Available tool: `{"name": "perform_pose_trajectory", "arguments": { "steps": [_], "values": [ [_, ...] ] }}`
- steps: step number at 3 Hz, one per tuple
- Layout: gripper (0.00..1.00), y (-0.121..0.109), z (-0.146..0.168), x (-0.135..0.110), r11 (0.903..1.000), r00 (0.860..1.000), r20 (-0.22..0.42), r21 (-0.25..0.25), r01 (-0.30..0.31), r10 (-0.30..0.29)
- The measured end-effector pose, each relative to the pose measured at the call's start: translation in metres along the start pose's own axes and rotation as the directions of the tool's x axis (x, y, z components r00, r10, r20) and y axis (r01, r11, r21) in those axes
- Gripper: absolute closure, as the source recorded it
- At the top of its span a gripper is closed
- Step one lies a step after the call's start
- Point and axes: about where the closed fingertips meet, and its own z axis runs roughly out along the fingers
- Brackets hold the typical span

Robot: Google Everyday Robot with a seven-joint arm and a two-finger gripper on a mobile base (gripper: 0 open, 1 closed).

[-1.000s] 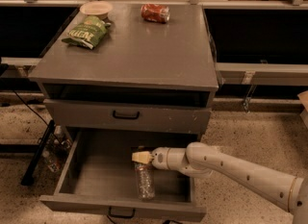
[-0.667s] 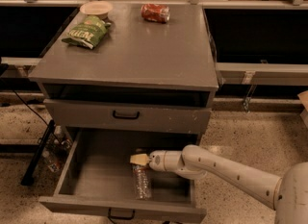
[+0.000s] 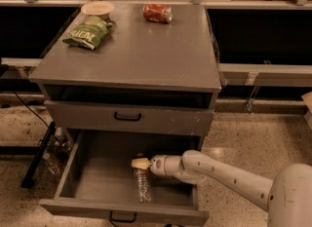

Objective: Place water bottle into middle drawer

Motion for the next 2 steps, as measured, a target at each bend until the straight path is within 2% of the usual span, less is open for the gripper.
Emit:
{"name": "perform_pose_trajectory", "arguments": {
  "steps": [1,2],
  "values": [
    [1.0,0.0,0.0,0.0,1.0,1.0,0.0,0.0,0.0,0.0],
    [0.83,0.0,0.0001,0.0,1.0,1.0,0.0,0.0,0.0,0.0]
  ]
}}
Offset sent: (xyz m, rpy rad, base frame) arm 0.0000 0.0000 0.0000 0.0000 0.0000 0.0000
